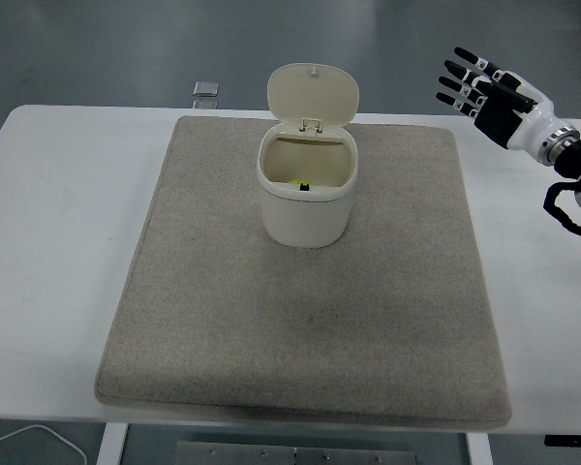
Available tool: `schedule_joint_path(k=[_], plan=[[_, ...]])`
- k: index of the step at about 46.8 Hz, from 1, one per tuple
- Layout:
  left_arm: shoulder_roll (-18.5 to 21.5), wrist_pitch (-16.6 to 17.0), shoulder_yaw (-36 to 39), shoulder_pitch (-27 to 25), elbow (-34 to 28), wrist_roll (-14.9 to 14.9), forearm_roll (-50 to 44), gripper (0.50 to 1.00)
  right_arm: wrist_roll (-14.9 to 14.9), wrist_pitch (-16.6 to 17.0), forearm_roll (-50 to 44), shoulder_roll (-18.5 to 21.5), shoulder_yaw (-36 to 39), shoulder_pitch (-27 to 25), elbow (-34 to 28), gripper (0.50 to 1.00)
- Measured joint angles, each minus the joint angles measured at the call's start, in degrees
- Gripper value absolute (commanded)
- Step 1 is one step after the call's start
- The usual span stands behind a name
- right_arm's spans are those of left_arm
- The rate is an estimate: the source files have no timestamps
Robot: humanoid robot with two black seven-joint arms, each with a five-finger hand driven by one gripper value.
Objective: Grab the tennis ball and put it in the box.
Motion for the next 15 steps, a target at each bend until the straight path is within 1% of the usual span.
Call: schedule_joint_path(k=[8,15], plan=[[0.0,0.0,0.0,0.0,0.0,0.0,0.0,0.996,0.4,0.2,-0.9,0.5,-0.1,-0.1,0.1,0.915],[0.0,0.0,0.0,0.0,0.0,0.0,0.0,0.996,0.4,1.0,-1.3,0.2,-0.1,-0.8,0.2,0.915]])
